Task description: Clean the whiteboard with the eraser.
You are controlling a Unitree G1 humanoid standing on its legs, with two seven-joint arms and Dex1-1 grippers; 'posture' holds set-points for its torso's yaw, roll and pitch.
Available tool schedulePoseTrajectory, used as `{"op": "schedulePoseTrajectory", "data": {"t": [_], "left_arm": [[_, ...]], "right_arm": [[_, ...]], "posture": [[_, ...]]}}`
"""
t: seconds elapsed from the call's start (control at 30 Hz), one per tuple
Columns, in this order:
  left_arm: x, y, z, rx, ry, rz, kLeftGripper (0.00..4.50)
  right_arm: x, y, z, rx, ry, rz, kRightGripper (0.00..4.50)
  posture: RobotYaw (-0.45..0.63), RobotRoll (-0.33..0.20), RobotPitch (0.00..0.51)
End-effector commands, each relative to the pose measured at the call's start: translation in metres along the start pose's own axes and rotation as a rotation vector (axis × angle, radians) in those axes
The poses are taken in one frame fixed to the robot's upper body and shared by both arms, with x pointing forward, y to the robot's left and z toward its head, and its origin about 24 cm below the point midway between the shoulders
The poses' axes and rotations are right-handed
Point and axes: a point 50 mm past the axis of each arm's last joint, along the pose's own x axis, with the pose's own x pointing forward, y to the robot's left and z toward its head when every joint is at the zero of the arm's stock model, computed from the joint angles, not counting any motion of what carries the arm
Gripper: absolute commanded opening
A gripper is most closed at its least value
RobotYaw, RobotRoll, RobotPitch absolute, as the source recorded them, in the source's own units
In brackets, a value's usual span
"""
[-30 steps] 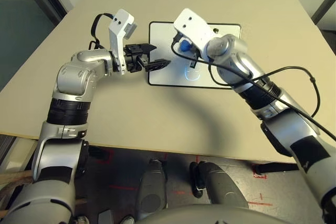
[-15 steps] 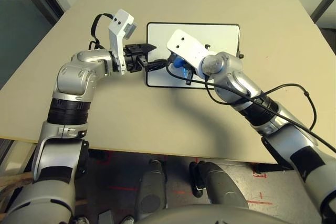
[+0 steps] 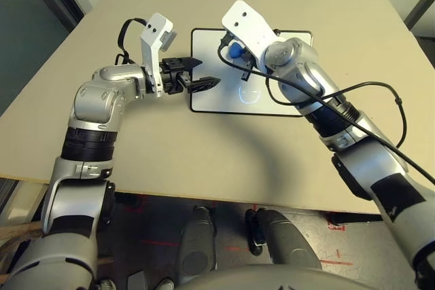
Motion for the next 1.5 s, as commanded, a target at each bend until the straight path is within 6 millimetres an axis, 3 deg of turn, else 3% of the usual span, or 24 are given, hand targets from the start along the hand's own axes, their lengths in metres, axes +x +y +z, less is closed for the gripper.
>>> {"op": "schedulePoseTrajectory", "data": {"t": [0.03, 0.2, 0.37, 0.63, 0.8, 1.03, 1.13, 1.5], "left_arm": [[0.002, -0.002, 0.001, 0.007, 0.007, -0.012, 4.50], [0.002, -0.002, 0.001, 0.008, 0.008, -0.013, 4.50], [0.002, -0.003, 0.002, 0.009, 0.009, -0.014, 4.50], [0.002, -0.003, 0.003, 0.011, 0.009, -0.014, 4.50], [0.002, -0.004, 0.004, 0.011, 0.009, -0.014, 4.50], [0.002, -0.004, 0.005, 0.012, 0.009, -0.012, 4.50], [0.002, -0.005, 0.005, 0.011, 0.008, -0.012, 4.50], [0.002, -0.006, 0.003, 0.005, 0.004, -0.008, 4.50]], "right_arm": [[0.003, 0.024, -0.012, -0.012, 0.043, 0.084, 0.08], [-0.001, 0.040, -0.016, -0.046, 0.057, 0.140, 0.08], [-0.003, 0.043, -0.016, -0.056, 0.064, 0.153, 0.08], [0.000, 0.002, -0.005, -0.018, 0.041, 0.031, 0.08], [0.001, -0.005, 0.000, -0.013, 0.028, 0.011, 0.08], [0.002, 0.032, -0.011, -0.089, 0.063, 0.142, 0.08], [0.001, 0.038, -0.015, -0.110, 0.078, 0.168, 0.08], [0.006, 0.013, 0.019, -0.070, -0.030, 0.077, 0.08]], "posture": [[-0.03, 0.000, 0.144], [-0.03, 0.000, 0.145], [-0.03, 0.000, 0.145], [-0.03, 0.000, 0.143], [-0.03, 0.000, 0.141], [-0.03, 0.000, 0.140], [-0.03, 0.000, 0.142], [-0.02, 0.000, 0.145]]}}
